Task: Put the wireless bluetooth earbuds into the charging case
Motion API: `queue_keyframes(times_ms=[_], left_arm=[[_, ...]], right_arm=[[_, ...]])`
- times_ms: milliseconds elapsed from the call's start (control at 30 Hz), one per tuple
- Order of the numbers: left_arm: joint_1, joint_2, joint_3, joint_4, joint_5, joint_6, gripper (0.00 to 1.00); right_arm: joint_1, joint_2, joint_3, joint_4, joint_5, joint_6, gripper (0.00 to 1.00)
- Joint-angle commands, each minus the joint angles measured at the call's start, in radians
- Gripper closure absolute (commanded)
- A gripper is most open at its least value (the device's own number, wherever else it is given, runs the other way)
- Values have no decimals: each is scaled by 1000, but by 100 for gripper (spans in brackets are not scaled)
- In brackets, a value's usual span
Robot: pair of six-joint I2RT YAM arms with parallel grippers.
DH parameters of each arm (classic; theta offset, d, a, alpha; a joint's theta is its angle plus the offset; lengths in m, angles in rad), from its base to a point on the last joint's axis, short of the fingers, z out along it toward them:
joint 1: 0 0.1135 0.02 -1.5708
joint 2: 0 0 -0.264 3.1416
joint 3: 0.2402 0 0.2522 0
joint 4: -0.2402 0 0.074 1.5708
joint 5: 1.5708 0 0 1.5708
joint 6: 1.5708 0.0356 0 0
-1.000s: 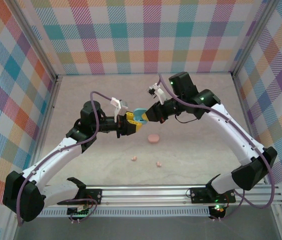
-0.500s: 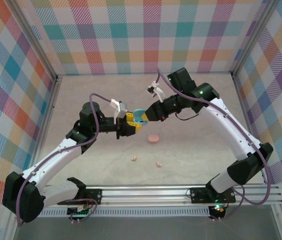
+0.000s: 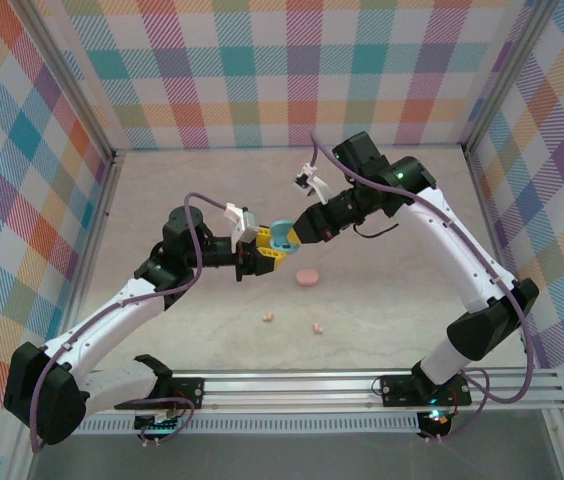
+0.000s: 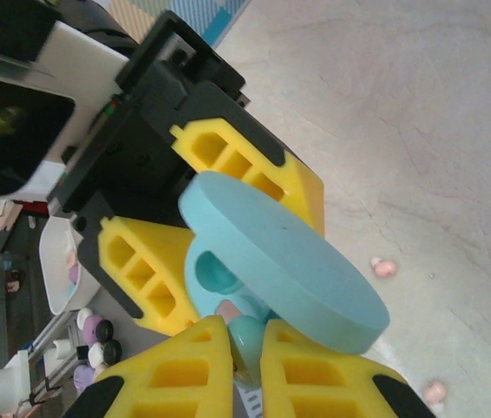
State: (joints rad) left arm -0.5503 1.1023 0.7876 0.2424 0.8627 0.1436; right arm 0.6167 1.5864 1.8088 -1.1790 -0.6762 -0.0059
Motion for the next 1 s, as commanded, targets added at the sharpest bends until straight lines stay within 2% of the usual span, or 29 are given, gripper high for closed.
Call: queue_keyframes(times_ms=[0, 167, 300, 333, 467, 967], left_arm=[[-26, -31, 1, 121, 45, 36, 77], [-26, -43, -4, 129, 35, 35, 77], [-28, -39, -1, 135, 41, 28, 77], [-28, -38, -1, 136, 42, 27, 77], [-29, -36, 1, 138, 48, 22, 78], [-31, -41, -14, 143, 42, 13, 78]], right_arm=[[14, 42, 1, -31, 37, -31, 87], [14, 53, 1, -36, 27, -25, 84], [14, 47, 11, -26, 45, -10, 77], [15, 43, 11, -20, 55, -3, 72], [13, 31, 17, 0, 80, 12, 67], [15, 2, 44, 57, 139, 76, 58]])
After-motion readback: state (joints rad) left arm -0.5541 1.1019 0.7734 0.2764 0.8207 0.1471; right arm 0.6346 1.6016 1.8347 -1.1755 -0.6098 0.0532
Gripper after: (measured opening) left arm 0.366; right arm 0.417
